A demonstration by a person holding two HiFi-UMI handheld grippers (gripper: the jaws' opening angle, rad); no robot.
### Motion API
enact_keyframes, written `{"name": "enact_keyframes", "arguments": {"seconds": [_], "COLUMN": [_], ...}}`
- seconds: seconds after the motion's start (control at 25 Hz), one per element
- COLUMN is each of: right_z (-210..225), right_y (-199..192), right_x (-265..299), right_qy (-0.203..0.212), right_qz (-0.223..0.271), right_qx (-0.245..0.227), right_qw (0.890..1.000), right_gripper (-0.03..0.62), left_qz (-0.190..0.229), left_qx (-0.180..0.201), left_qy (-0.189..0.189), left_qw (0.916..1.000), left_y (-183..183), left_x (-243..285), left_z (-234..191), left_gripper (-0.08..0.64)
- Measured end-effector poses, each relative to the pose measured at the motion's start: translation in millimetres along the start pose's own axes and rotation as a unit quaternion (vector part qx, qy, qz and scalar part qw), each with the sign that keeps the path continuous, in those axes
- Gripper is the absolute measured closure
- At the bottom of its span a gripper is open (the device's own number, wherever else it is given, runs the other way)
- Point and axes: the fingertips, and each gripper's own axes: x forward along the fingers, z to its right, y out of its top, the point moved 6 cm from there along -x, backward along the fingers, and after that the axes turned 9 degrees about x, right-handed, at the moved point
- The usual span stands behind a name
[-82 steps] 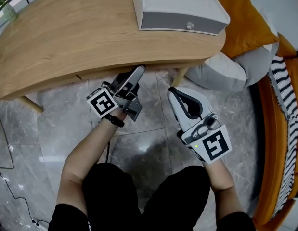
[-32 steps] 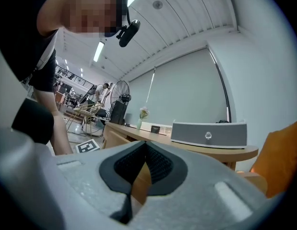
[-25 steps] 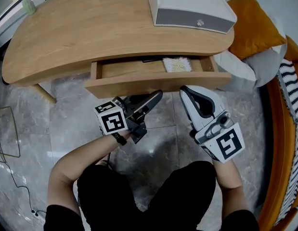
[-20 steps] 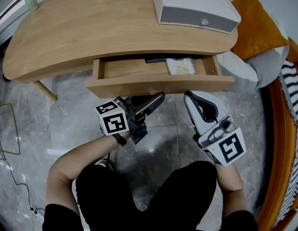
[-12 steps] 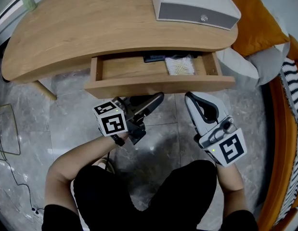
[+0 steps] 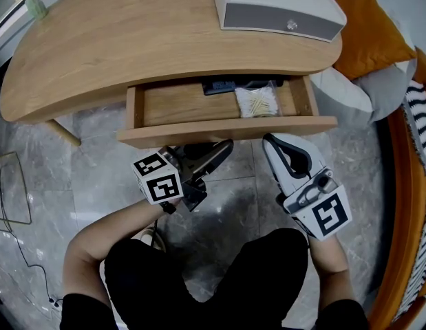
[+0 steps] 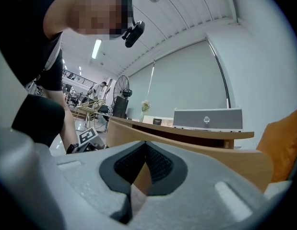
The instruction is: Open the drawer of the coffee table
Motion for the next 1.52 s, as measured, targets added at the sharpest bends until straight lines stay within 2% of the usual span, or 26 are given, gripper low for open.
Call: {"name": "enact_keyframes", "arguments": {"seconds": [0.16,0.24,0.36,0.48,0.64,0.72,0.8,0.92,1.08,1.24,1.32,1.44,1.52], "right_z": [2,-1,2,4,-6,-11,-15,-20,-28,-39,-46,-49,-49], "right_y": [-7,-7,-11,-18,-7,4,17,46,86,108,124,160,184], "right_x": [2,5,9,11,15,15,16,22,21,12,7,2,3], "right_qy": [-0.004,-0.005,-0.017,-0.024,-0.032,-0.036,-0.044,-0.061,-0.080,-0.092,-0.100,-0.121,-0.136], "right_qz": [-0.006,0.000,-0.011,-0.045,-0.089,-0.112,-0.128,-0.135,-0.145,-0.189,-0.202,-0.203,-0.207], "right_qx": [0.003,0.014,0.033,0.046,0.080,0.096,0.113,0.138,0.158,0.151,0.157,0.171,0.173], "right_qw": [1.000,1.000,0.999,0.998,0.992,0.988,0.984,0.979,0.973,0.966,0.961,0.956,0.953], "right_gripper": [0.588,0.588,0.588,0.588,0.588,0.588,0.588,0.588,0.588,0.588,0.588,0.588,0.588], "left_qz": [-0.004,-0.002,0.004,0.006,-0.017,-0.032,-0.040,-0.043,-0.047,-0.083,-0.097,-0.109,-0.101], "left_qx": [0.028,0.033,0.030,-0.005,-0.050,-0.063,-0.094,-0.119,-0.133,-0.130,-0.123,-0.108,-0.101], "left_qy": [-0.015,-0.032,-0.035,-0.009,0.038,0.056,0.069,0.083,0.109,0.119,0.138,0.169,0.186], "left_qw": [0.9995,0.9989,0.9989,0.9999,0.9979,0.9959,0.9923,0.9885,0.9840,0.9809,0.9780,0.9737,0.9721], "left_y": [-1,-2,-1,-12,-24,-22,-21,-15,7,36,53,88,121], "left_x": [0,0,-2,-6,-20,-27,-34,-42,-51,-55,-63,-72,-79], "left_z": [1,3,2,-4,-4,3,12,26,50,73,81,89,97], "left_gripper": [0.427,0.377,0.373,0.373,0.373,0.415,0.504,0.528,0.543,0.552,0.552,0.552,0.552]}}
